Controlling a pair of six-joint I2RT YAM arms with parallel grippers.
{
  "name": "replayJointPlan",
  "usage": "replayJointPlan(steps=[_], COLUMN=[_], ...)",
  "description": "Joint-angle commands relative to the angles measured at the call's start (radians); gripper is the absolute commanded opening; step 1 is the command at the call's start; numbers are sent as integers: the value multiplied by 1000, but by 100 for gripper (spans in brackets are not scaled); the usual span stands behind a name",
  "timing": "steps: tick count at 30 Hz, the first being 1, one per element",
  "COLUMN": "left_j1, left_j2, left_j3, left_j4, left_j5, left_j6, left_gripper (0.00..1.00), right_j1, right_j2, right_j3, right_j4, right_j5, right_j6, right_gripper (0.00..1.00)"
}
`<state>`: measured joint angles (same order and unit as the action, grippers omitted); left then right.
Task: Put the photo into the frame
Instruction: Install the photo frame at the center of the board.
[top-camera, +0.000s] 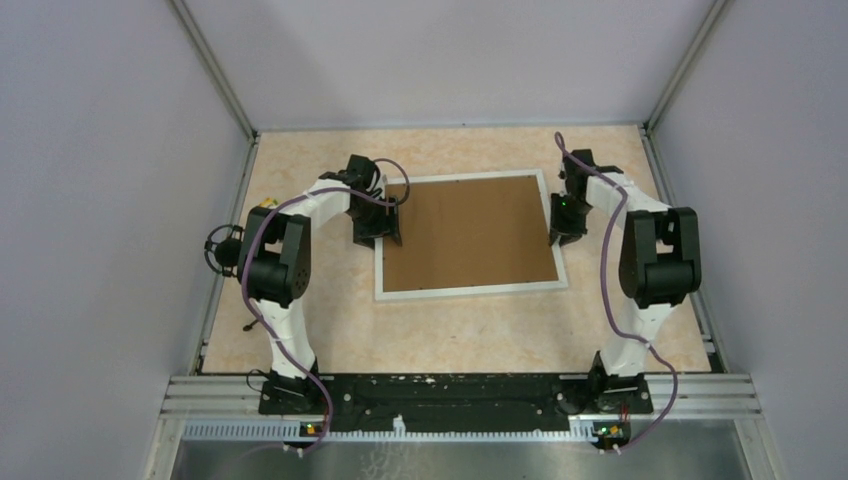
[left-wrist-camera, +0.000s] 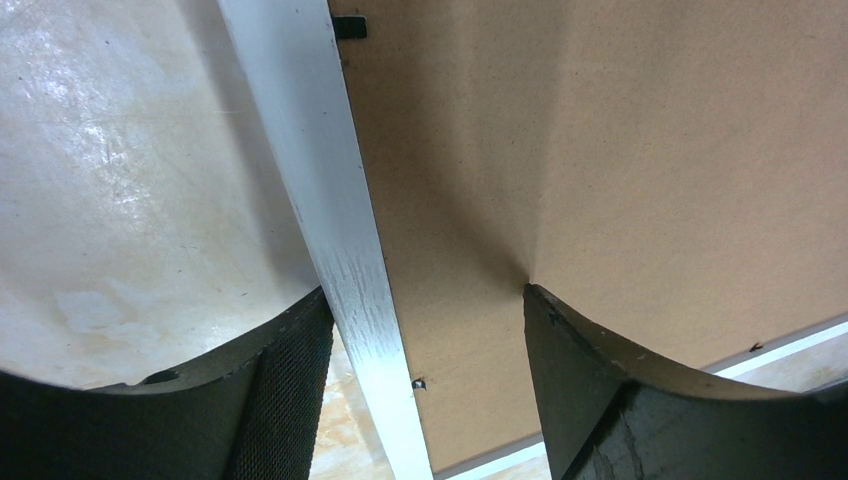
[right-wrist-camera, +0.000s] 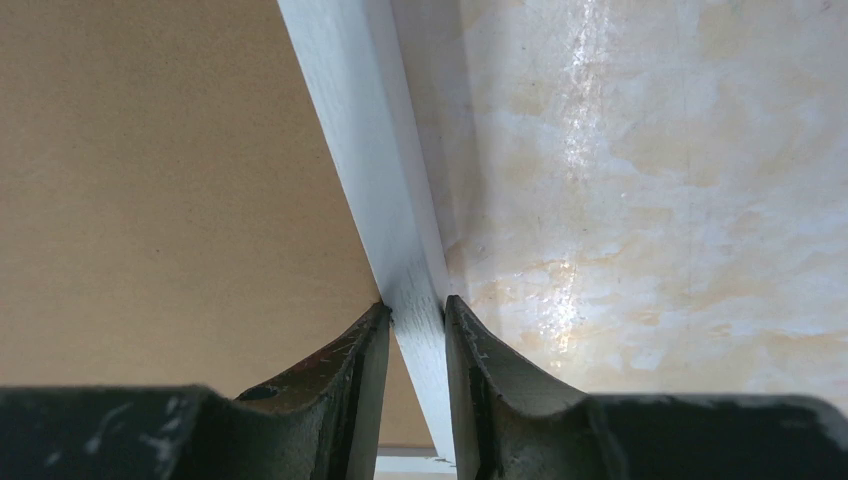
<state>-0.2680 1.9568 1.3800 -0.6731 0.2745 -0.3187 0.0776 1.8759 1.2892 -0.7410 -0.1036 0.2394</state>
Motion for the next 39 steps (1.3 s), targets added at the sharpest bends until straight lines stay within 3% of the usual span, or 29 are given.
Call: replayJointPlan(steps=[1,5,8,12,14,20,26,39], left_j1=[-17,-16,-13,-11,-10,-10,-10,-7], left_j2=[-23,-16,-16,-22,-21,-18,-10,2], left_j3=[-2,1,4,2,2,0,0,1], left_j4=[40,36,33,35,36,34,35,38], left_j5=[98,100,97,98,100,94,91,105], left_j6=[-11,-13,-13,-14,-14,-13,-11,-13], left_gripper=[73,73,73,73,73,73,73,73], right_j1=[120,47,-24,-108,-120,-121,-121,-117], right_j2=[142,-33,-91,-21,45,239,372,369], right_j3=[33,44,66,156,228,473,643,539], right_j4=[-2,141,200,181,163,138,71,93], right_j5=[74,-290,-297,-281,-271,-239,-229,-269], right_j6=[1,91,133,119,110,97,68,31], right_gripper=[33,50,56,57,55,38,31,26])
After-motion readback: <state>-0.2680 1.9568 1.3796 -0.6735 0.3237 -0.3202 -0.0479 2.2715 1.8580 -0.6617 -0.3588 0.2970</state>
